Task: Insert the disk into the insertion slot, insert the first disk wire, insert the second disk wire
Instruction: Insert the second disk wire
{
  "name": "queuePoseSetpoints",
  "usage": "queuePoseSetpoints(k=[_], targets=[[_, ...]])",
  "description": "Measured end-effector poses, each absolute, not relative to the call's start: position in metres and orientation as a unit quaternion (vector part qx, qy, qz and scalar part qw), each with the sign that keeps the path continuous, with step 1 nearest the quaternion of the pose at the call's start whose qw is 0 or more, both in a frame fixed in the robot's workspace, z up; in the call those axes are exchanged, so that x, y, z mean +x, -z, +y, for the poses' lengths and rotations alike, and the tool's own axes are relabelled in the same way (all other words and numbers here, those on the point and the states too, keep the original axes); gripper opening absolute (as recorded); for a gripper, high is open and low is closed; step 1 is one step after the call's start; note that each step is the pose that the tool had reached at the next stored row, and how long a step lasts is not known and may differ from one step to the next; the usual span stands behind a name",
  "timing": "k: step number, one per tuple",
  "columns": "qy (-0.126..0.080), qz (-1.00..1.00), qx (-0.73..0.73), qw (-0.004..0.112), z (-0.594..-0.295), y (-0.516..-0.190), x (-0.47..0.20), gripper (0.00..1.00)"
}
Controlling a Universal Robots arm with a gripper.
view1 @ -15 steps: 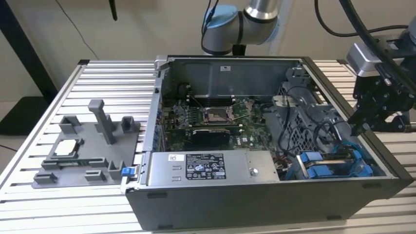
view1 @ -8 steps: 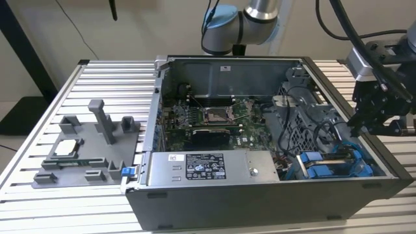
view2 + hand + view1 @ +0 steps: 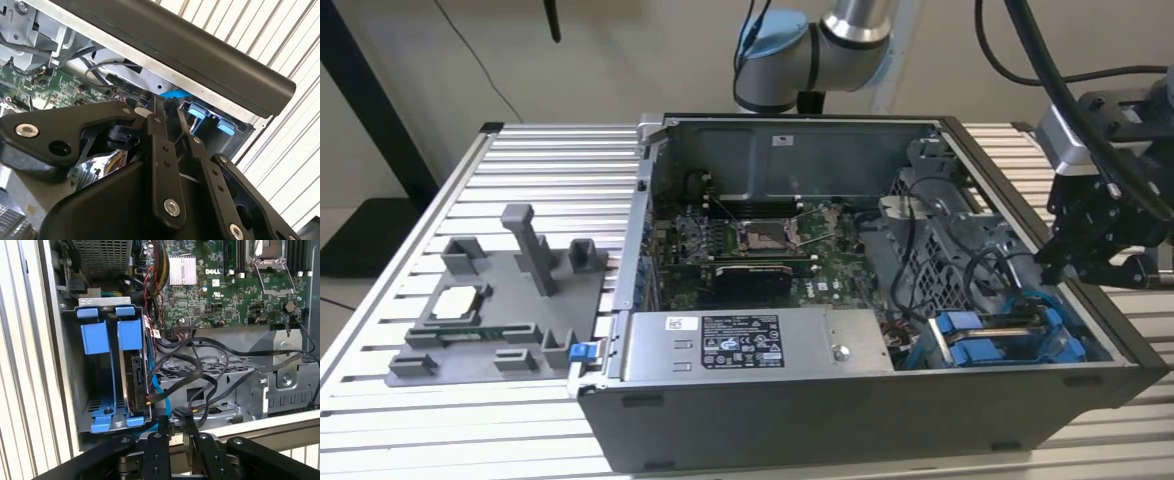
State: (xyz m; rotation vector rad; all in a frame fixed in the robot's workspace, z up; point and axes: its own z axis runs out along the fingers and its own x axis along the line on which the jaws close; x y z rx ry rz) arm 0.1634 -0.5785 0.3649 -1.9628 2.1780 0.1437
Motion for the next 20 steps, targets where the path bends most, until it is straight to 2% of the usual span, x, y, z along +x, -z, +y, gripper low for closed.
queuePoseSetpoints(k=[7, 13, 19, 20], targets=[[-0.060, 0.737, -0.664, 0.111, -0.586, -0.365, 0.165, 1.00], [-0.078, 0.737, -0.659, 0.128, -0.589, -0.362, 0.169, 1.00], [-0.081, 0.745, -0.648, 0.132, -0.591, -0.360, 0.169, 1.00], [-0.081, 0.747, -0.646, 0.133, -0.591, -0.360, 0.169, 0.00]])
